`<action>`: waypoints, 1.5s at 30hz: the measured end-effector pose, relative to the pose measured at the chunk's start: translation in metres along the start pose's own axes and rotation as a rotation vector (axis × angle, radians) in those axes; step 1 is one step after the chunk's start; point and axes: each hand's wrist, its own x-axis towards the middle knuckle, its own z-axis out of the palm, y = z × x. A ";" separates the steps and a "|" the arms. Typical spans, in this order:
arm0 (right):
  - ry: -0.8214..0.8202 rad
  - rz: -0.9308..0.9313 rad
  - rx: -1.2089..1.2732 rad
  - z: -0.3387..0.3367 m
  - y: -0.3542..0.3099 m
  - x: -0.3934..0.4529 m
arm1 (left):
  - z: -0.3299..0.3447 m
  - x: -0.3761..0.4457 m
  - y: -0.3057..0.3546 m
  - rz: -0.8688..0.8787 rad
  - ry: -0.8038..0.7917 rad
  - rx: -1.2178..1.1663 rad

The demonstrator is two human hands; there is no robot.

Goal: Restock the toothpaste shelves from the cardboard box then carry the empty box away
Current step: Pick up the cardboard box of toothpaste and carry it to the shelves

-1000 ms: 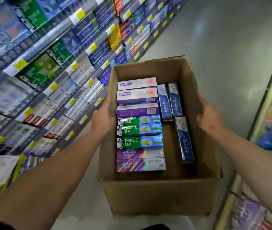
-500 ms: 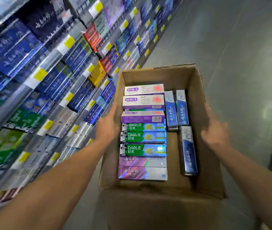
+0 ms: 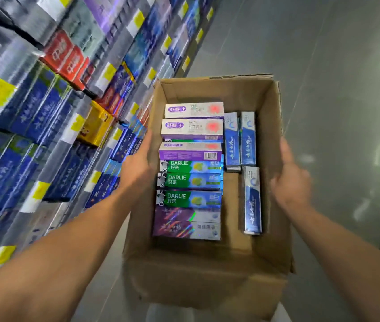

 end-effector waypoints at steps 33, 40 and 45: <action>0.062 0.238 0.132 0.401 0.003 0.225 | 0.301 0.328 -0.179 0.175 -0.087 0.148; 0.163 0.240 0.120 0.442 0.000 0.227 | 0.313 0.340 -0.193 0.200 -0.086 0.044; 0.221 0.222 0.149 0.467 -0.008 0.222 | 0.311 0.357 -0.208 0.178 -0.132 0.058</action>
